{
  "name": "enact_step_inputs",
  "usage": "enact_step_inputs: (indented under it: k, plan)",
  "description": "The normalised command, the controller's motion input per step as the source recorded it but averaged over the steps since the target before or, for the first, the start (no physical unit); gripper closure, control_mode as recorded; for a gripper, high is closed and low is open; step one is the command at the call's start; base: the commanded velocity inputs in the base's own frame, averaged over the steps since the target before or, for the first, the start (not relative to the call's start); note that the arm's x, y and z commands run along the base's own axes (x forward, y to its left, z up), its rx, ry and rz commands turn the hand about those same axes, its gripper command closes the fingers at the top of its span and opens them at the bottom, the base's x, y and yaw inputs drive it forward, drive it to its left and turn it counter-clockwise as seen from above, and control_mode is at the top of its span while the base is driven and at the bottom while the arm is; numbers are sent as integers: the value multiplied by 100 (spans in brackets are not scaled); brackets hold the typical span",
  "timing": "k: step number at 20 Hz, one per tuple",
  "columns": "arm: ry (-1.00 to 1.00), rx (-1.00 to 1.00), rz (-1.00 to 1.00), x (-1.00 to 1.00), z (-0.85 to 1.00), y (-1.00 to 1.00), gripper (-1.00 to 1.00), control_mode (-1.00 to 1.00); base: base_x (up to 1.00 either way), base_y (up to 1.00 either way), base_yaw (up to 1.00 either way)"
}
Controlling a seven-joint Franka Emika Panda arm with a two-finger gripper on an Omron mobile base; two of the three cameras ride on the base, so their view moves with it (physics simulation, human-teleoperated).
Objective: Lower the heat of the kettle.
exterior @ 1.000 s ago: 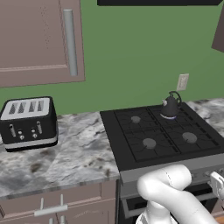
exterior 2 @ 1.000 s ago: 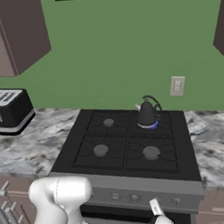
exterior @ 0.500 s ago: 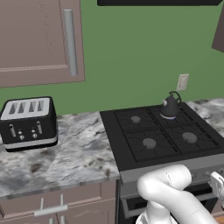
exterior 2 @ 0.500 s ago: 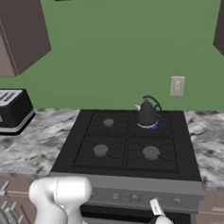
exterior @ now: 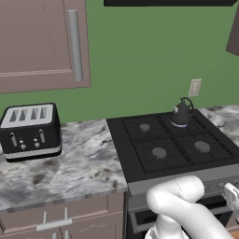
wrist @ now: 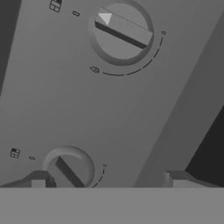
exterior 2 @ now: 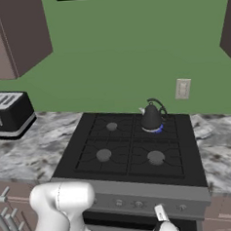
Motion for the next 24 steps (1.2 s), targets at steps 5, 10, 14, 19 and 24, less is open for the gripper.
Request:
enact_step_inputs:
  k: [5, 10, 14, 19, 24]
  plan:
    - [0, 1, 0, 22, 0, -2, 100, -100, 0, 0, 0]
    - [0, 2, 0, 22, 0, -2, 100, -100, 0, 0, 0]
    - [0, 3, 0, 25, 0, -2, 100, -100, 0, 0, 0]
    - [0, 7, 0, 18, 2, 0, 100, -100, 0, 0, 0]
    - [0, 11, 0, 1, 23, -6, 100, -100, 0, 0, 0]
